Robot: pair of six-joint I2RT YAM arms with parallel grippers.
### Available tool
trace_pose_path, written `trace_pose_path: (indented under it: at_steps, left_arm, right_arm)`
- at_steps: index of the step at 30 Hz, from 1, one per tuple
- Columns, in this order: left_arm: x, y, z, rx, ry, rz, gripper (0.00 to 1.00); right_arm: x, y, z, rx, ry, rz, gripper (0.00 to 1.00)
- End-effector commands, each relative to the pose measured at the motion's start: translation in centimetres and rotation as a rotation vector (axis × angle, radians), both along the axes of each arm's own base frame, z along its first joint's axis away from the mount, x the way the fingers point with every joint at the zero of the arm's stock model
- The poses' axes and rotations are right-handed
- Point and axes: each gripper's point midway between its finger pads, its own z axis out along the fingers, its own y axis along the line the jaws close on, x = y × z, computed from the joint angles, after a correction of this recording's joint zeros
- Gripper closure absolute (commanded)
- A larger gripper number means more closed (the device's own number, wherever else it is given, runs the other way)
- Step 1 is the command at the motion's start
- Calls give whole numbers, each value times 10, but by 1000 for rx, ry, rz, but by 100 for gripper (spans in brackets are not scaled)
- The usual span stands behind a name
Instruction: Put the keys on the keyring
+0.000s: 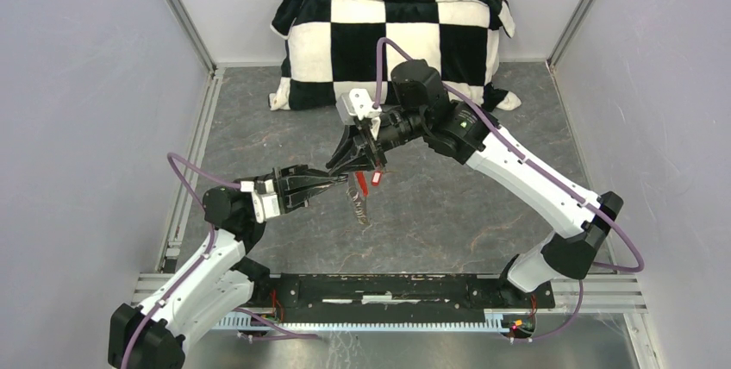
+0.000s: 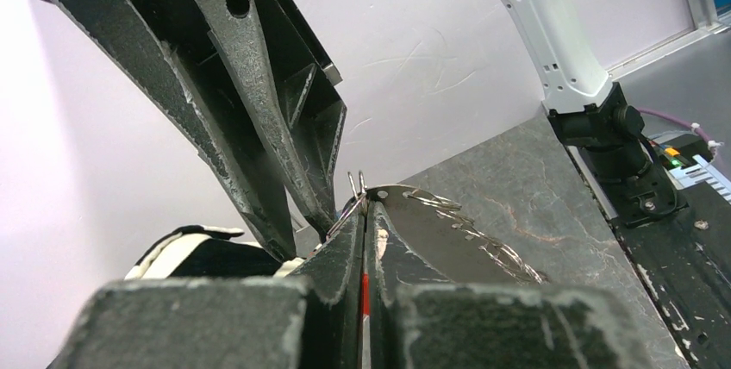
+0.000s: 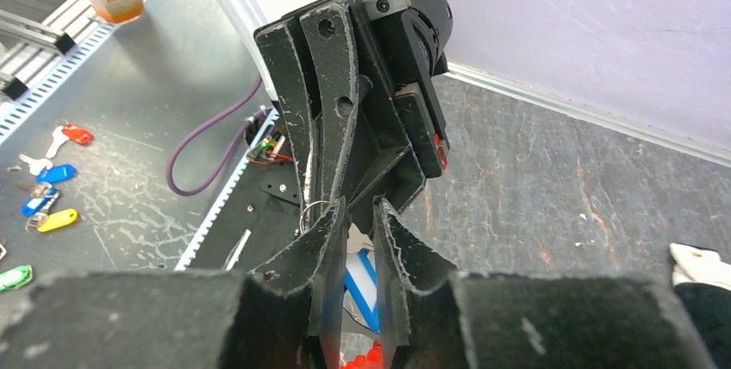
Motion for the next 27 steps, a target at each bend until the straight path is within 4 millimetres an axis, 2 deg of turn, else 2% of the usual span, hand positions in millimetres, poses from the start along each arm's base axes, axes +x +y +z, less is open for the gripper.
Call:
trace_pose_path:
  at_steps: [1,11,27]
  left_arm:
    - [3,6,32,-101,-109,68,98]
    - [3,6,34,-99,-108,73,98]
    - [4,7,34,-100,-91,83,98]
  right_arm:
    - [-2,10,-8,16,79,18,77]
    - [-1,8,10,87,144,37,76]
    - [8,3,27,131,144,-11,66]
